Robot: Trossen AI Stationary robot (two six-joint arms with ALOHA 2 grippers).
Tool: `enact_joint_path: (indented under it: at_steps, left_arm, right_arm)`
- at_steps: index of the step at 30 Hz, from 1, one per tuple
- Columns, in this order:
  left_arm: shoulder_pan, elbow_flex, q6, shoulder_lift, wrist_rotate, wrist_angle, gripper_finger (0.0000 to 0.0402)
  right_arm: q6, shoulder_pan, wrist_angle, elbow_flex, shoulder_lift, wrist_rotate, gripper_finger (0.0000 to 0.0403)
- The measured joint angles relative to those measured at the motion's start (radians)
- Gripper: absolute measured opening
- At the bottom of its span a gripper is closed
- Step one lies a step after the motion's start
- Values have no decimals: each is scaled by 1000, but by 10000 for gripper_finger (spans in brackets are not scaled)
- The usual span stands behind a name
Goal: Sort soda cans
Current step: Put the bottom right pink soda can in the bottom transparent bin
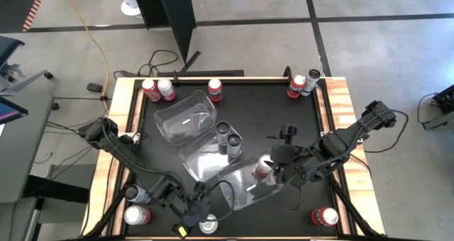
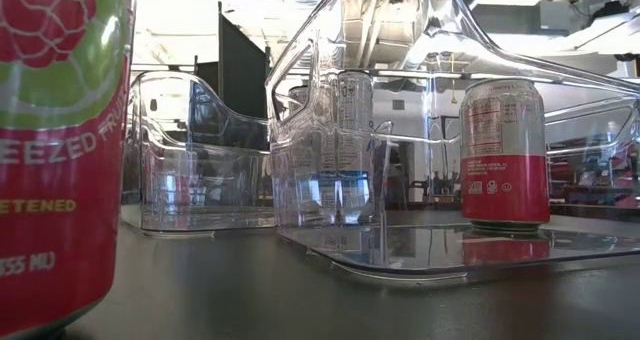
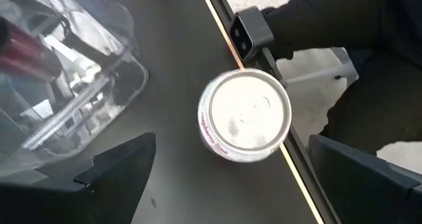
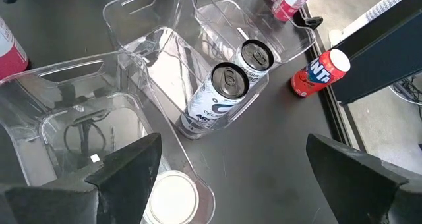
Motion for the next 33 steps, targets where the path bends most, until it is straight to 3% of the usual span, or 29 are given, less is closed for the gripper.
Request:
enact_joint_path:
  at_steps: [33]
  left_arm:
    - [-1,1,14,169,21,114,399]
  right_arm:
    - [17,0,22,-64,1,0,395]
